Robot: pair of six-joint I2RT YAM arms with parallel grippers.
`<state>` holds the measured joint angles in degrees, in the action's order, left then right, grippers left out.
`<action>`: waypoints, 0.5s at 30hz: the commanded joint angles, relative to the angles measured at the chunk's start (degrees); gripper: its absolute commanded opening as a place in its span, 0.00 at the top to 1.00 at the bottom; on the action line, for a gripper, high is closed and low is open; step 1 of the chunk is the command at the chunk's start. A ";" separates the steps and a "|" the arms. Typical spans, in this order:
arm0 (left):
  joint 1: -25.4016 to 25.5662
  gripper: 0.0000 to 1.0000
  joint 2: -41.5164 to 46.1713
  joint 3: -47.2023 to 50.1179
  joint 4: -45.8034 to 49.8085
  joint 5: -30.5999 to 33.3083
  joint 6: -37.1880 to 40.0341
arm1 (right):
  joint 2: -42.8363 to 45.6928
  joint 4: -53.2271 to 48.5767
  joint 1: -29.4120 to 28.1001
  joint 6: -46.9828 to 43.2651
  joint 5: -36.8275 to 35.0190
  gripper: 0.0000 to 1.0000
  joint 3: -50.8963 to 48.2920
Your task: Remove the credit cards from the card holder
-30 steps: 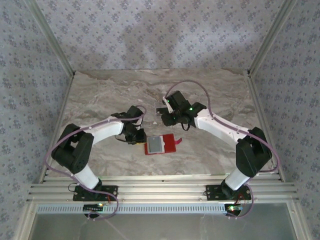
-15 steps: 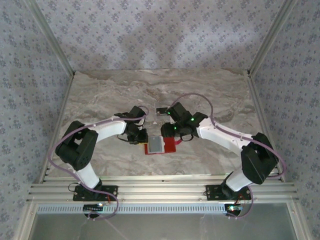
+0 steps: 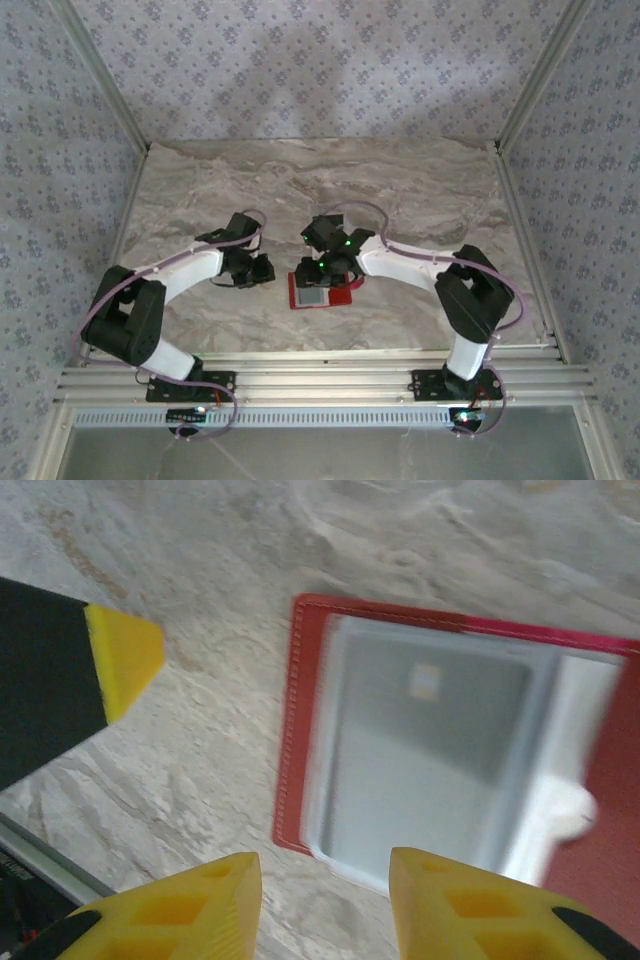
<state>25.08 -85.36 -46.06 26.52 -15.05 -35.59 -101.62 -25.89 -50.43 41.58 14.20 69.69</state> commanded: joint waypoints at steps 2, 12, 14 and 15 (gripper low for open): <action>-0.64 0.81 2.98 1.30 0.28 -0.56 0.27 | -4.12 -0.66 -1.23 1.13 1.30 0.60 4.37; -0.71 0.81 3.98 1.93 0.06 -1.30 0.05 | -9.58 -2.44 -1.64 0.30 -0.15 0.61 6.15; -0.67 0.81 3.96 1.94 0.02 -1.38 0.00 | -9.90 -3.83 -1.93 0.12 -1.86 0.61 6.37; -0.65 0.81 3.84 1.92 0.02 -1.38 0.02 | -10.06 -4.99 -2.01 0.08 -2.83 0.61 6.42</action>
<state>24.73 -82.87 -44.53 26.74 -15.49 -35.59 -110.87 -26.59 -51.75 41.60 14.24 74.46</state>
